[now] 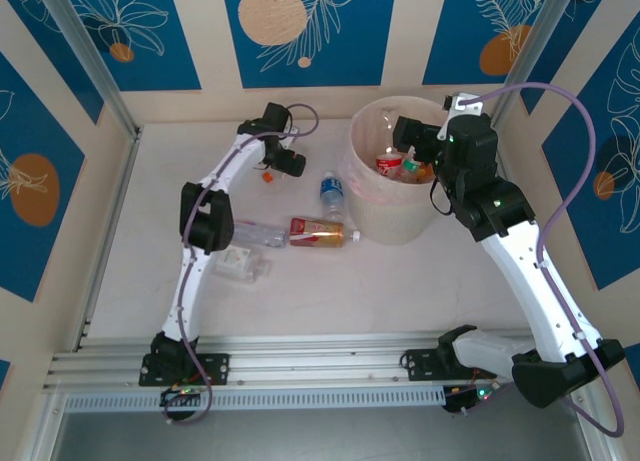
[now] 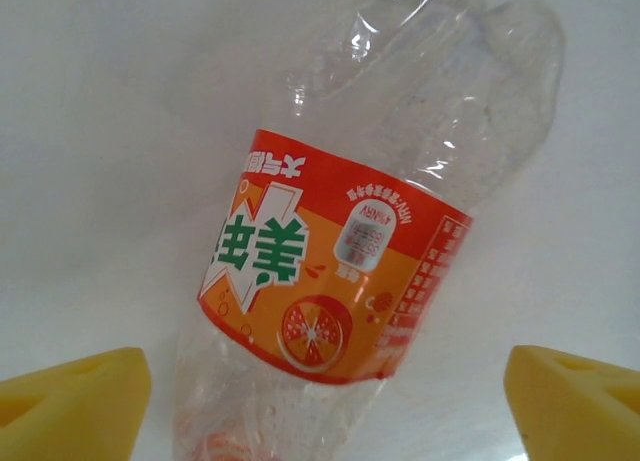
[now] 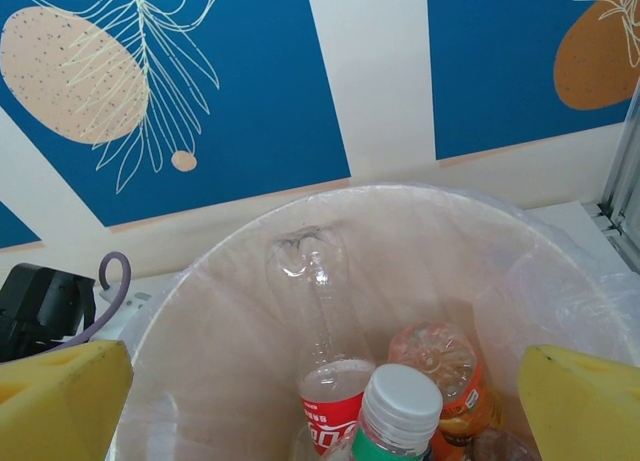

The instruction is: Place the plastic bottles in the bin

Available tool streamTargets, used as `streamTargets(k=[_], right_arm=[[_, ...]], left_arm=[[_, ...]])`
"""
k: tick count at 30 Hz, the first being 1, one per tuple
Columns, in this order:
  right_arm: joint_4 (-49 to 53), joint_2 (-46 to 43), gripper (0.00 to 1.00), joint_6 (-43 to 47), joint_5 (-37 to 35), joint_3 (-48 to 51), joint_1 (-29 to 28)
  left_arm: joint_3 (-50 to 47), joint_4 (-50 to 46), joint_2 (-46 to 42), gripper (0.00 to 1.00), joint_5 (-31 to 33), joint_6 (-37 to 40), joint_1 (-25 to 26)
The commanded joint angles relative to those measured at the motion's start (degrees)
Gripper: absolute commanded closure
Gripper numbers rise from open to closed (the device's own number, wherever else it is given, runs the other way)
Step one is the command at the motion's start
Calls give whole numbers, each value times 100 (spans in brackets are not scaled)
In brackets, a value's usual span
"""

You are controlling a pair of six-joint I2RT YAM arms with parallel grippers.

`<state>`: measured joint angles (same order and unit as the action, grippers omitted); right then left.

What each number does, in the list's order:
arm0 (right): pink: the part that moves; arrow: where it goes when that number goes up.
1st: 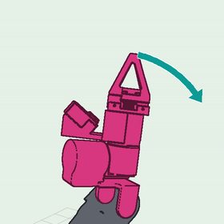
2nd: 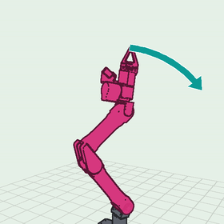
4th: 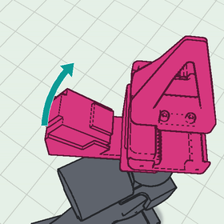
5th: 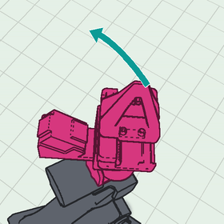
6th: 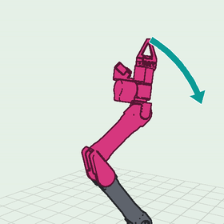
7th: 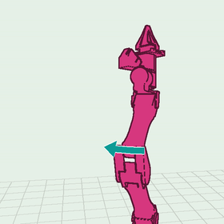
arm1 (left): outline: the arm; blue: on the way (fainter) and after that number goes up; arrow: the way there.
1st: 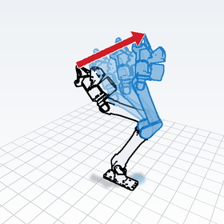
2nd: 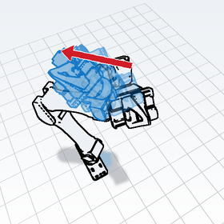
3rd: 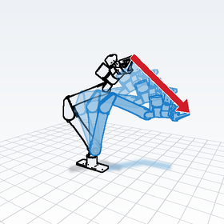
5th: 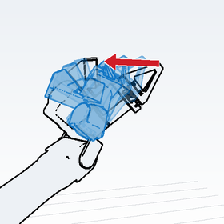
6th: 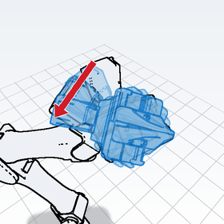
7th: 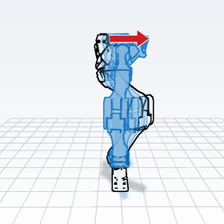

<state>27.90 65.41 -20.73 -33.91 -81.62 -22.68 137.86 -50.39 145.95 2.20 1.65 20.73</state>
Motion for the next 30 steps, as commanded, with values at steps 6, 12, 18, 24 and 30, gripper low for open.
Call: streamTargets(k=[6,12,18,24,30], right_arm=[[-127,-101,1,86,-158,70,-95],[-152,-108,1,113,-187,101,-105],[-161,-90,1,93,-160,134,-114],[-118,-127,1,104,-168,146,-114],[-33,-119,1,-24,-2,154,-114]], left_arm=[[600,-197,516,22,125,-24,-63],[601,-187,588,34,189,-41,-67],[601,-180,445,51,232,-86,-67],[563,-179,-9,57,398,-151,-76],[-113,143,-1002,61,427,-269,-69]])
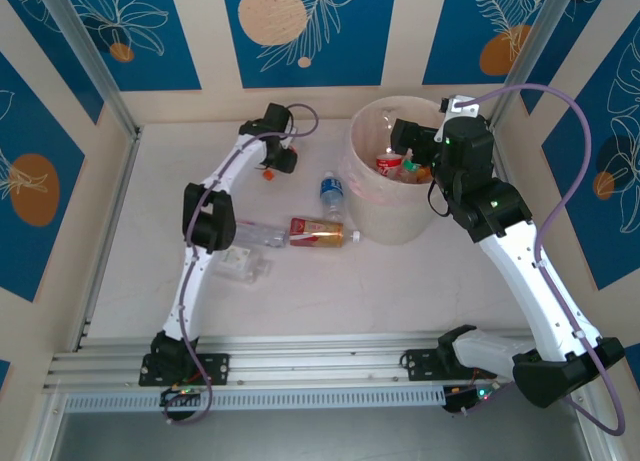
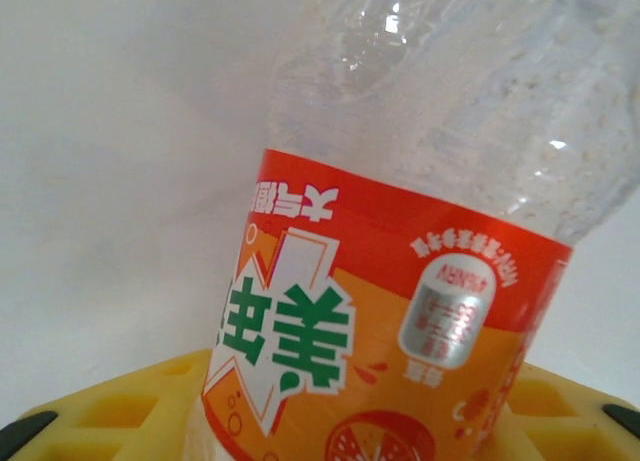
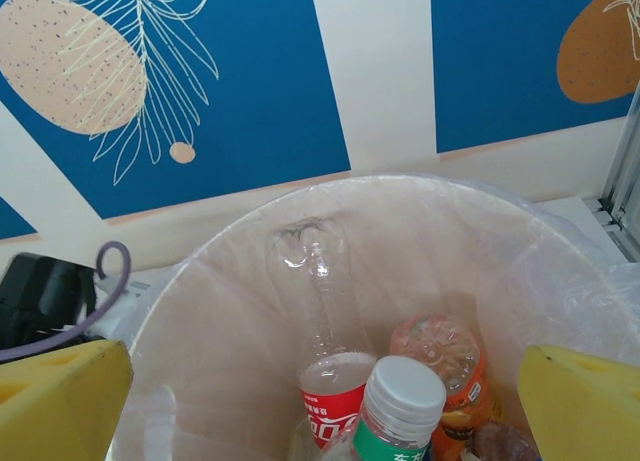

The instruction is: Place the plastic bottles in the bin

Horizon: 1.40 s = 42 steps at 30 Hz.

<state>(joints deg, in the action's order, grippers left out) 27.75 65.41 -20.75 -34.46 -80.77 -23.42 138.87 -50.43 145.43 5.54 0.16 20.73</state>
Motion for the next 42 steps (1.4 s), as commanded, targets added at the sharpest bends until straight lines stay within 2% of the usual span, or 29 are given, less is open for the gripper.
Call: streamTargets(k=[1,9,15,20,26,31,42], right_arm=[[-9,-121,1,-44,106,70,-40],[-64,-62,1,-380,940,112,-40],[-289,-1,1,-547,1583,246,-31],[-622,136,1,-768,2283,316,-18],[-1063,465,1,-1089,3263,136,4],[-1377,730,1,-1291,3952,-78,-1],[-1989,860,1,-1339,4558,-4,-23]], left_arm=[[-355,213,-1125,61,81,-145,-69],[-2050,1066,-3015,62,-335,-496,-76],[-3392,1921,-4493,62,-1238,-956,-20],[-3865,2278,-5261,61,-2030,-1200,235],[-4000,2617,-5548,59,-2799,-1305,681],[-3979,2795,-5530,57,-3000,-1199,1108],[-3585,2758,-5131,57,-3232,-1158,1554]])
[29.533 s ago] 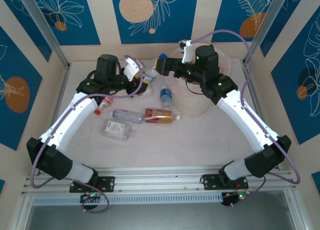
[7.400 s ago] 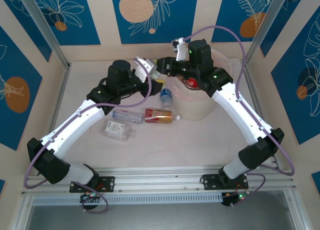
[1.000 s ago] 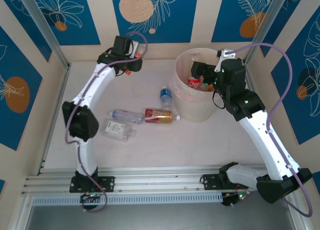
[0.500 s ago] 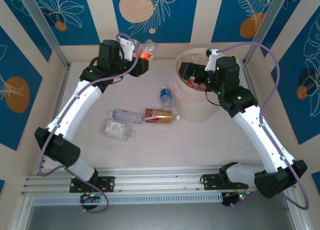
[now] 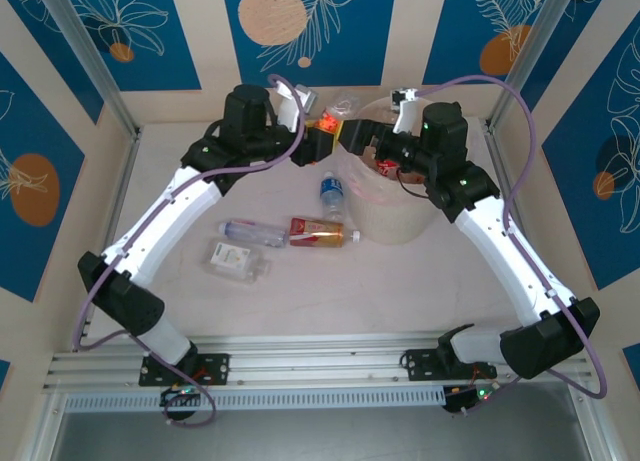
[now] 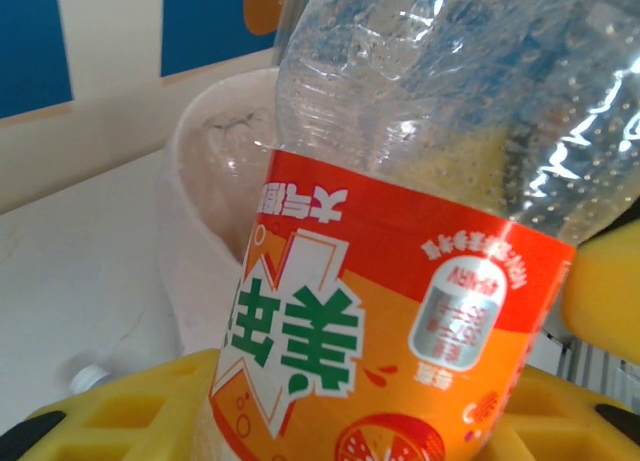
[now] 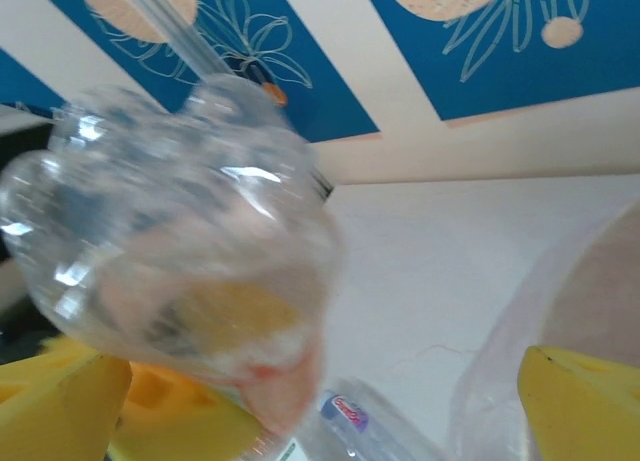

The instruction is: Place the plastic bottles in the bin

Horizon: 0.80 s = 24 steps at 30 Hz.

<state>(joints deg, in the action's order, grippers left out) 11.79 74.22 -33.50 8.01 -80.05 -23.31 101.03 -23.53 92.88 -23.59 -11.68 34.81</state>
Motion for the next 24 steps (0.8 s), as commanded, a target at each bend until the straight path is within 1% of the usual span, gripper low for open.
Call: streamTargets(k=[1,5,9,12,16,18,19,21,23,24], right_arm=[[-430,-29,2,-46,332,-58,-33],[-542,-82,3,-21,298,16,-33],[-483,-64,8,2,129,-9,-33],[-511,-39,17,-8,79,-4,-41],[-485,-86,37,17,-90,36,-50],[-452,-154,44,61,-312,68,-51],[-421,-202,47,111,-439,86,-51],[-337,-298,49,223,-768,102,-51],[-268,-436,50,376,-1144,113,-43],[-233,-487,50,461,-1303,110,-38]], left_arm=[[214,65,139,57,-327,30,179],[273,83,131,57,-385,26,226],[292,174,78,57,-638,12,268],[334,208,93,56,-794,3,292],[448,210,193,55,-840,-25,306],[538,215,284,51,-859,-54,302],[585,230,332,46,-872,-85,306],[657,265,414,27,-869,-132,303],[712,297,441,5,-797,-164,307],[716,303,434,1,-735,-168,303]])
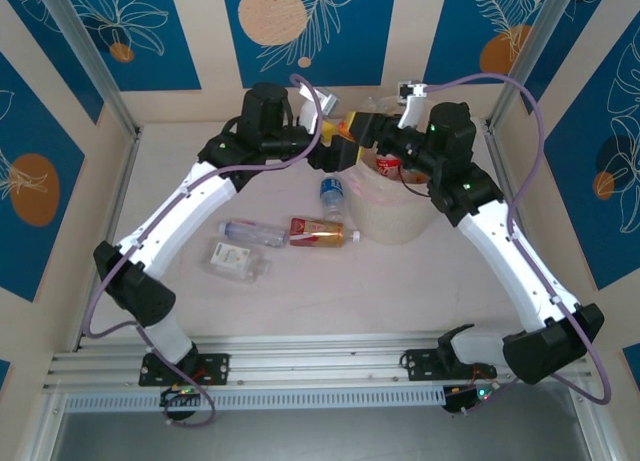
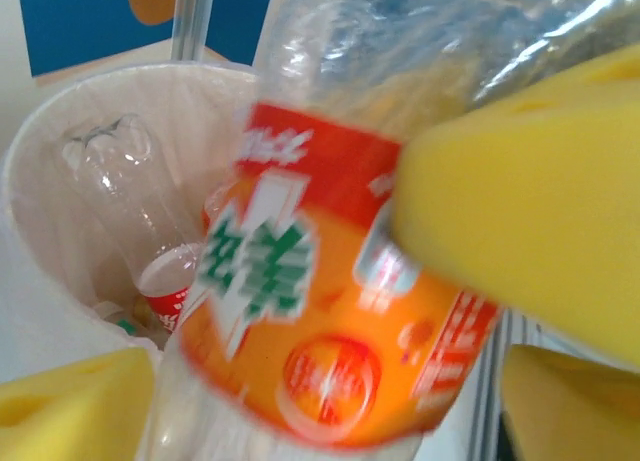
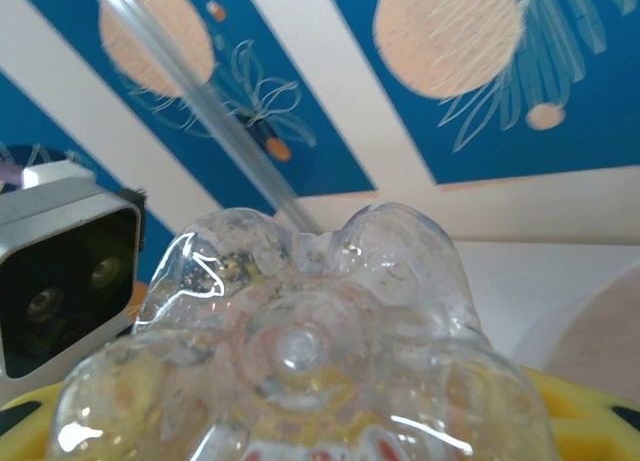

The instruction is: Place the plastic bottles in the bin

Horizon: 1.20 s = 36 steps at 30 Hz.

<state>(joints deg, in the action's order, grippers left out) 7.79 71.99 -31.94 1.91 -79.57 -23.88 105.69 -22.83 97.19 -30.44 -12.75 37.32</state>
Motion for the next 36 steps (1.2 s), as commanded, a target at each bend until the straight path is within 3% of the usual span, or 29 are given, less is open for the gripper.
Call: streamTargets(k=[1,9,14,20,25,31,36], right_arm=[[218,-311,50,398,-883,33,24],[452,-375,51,1256,-2197,-309,76],[972,9,53,1688,-2885,-809,58],[1634,540,54,1740,-3075,-1172,-44],[1529,912,54,1759,-3033,-1128,-214],[2214,1627,53,1355,-3217,-1637,-379],[2945,2219,52,998,-3825,-2079,-369]], left_arm=[[245,235,-21,0,36,-43,55],[-329,197,-692,0,1206,183,39],[-826,-42,-1251,0,2324,180,-18],[-1342,-582,-1685,0,3574,2,-304],[-1839,-622,-1952,0,3627,-348,-691],[-2112,-714,-2064,0,3523,-485,-931],[-2193,-731,-2068,0,3366,-544,-1092]])
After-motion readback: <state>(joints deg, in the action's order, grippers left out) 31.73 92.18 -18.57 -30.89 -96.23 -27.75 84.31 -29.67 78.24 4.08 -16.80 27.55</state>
